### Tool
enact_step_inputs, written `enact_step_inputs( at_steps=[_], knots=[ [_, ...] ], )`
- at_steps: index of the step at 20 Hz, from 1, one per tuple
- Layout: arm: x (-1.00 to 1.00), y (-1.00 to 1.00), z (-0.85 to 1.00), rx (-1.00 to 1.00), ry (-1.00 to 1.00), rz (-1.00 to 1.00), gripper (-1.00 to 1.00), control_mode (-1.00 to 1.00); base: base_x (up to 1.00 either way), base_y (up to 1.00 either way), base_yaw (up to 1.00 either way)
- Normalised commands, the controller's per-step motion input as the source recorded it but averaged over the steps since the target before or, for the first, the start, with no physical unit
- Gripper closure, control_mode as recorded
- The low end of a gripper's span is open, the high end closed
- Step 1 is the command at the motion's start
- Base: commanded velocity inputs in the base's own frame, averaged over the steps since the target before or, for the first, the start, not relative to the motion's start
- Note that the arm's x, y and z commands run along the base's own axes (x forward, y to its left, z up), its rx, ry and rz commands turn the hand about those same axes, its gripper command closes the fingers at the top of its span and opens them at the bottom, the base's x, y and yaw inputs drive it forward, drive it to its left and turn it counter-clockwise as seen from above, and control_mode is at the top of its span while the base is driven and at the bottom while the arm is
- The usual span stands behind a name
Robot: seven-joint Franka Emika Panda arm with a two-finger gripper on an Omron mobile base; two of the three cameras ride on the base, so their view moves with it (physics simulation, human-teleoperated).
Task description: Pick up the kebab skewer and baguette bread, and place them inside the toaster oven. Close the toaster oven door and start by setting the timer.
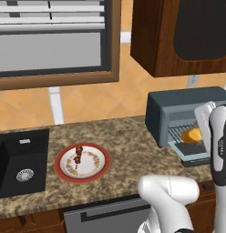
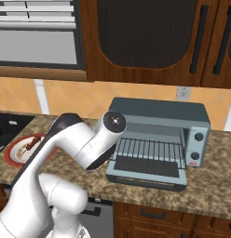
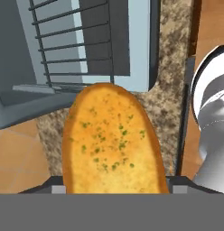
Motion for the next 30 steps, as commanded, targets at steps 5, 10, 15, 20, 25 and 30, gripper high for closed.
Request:
enact_step_inputs(
  at_steps=[5,10,15,20,25,30],
  knots=[
    [0.19,-0.45,0.00,0.00,0.00,-0.07,1.00,-1.00,0.00,0.00,0.00],
    [0.13,-0.28,-0.01,-0.06,-0.04,0.00,1.00,-1.00,0.00,0.00,0.00],
    [0.36,-0.17,-0.12,-0.08,-0.01,-0.03,1.00,-1.00,0.00,0.00,0.00],
    [0.39,-0.19,-0.33,-0.09,0.00,-0.07,1.00,-1.00,0.00,0.00,0.00],
    [0.44,-0.14,-0.30,-0.03,0.00,-0.02,1.00,-1.00,0.00,0.00,0.00],
    [0.32,-0.37,0.00,0.00,0.00,0.00,1.00,-1.00,0.00,0.00,0.00]
  ],
)
